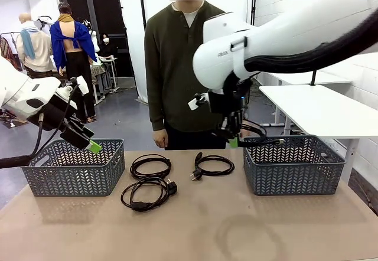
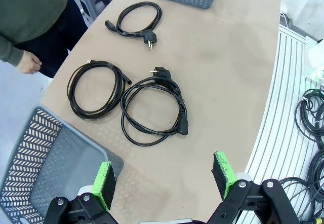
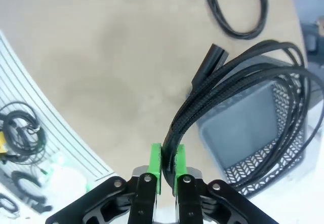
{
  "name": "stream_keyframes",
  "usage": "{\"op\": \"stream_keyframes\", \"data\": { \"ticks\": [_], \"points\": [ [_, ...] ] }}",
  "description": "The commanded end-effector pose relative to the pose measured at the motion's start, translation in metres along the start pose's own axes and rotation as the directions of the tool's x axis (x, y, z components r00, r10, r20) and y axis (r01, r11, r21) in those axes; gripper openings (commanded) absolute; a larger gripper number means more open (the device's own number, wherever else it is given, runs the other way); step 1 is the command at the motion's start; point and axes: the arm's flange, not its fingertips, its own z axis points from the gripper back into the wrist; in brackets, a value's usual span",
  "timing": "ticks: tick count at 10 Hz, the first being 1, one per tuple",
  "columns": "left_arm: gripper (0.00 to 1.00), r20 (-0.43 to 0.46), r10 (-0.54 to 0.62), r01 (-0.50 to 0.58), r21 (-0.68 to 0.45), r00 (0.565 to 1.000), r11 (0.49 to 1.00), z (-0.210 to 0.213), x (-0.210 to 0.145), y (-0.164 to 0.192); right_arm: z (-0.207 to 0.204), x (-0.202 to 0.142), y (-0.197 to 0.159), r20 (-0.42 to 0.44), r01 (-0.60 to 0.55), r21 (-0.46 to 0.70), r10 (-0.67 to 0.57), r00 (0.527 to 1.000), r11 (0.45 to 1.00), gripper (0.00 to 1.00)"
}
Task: Organize the cables according to human instructions.
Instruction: Pick up a bundle of cables and place it in the basket indicated by the human.
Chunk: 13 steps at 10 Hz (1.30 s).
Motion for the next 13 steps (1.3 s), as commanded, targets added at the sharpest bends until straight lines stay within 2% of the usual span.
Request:
{"op": "stream_keyframes", "data": {
  "ticks": [1, 5, 7, 8, 13],
  "points": [
    [1.00, 0.012, -0.004, 0.004, -0.016, 1.000, 1.000, -0.001, -0.003, 0.002, -0.007, -0.043, -0.012, 0.060, -0.049, 0.014, 0.048, 0.997, 0.999, 0.00],
    [1.00, 0.012, -0.004, 0.004, -0.016, 1.000, 1.000, -0.001, -0.003, 0.002, -0.011, -0.075, -0.048, 0.096, -0.112, 0.133, 0.099, 0.990, 0.985, 0.00],
    [1.00, 0.012, -0.004, 0.004, -0.016, 1.000, 1.000, -0.001, -0.003, 0.002, -0.018, -0.077, -0.054, 0.063, -0.117, 0.106, 0.111, 0.992, 0.987, 0.00],
    [1.00, 0.012, -0.004, 0.004, -0.016, 1.000, 1.000, -0.001, -0.003, 0.002, -0.014, -0.077, -0.049, 0.080, -0.087, 0.108, 0.079, 0.994, 0.990, 0.00],
    [1.00, 0.012, -0.004, 0.004, -0.016, 1.000, 1.000, -0.001, -0.003, 0.002, -0.014, -0.077, -0.049, 0.080, -0.087, 0.108, 0.079, 0.994, 0.990, 0.00]
  ]
}}
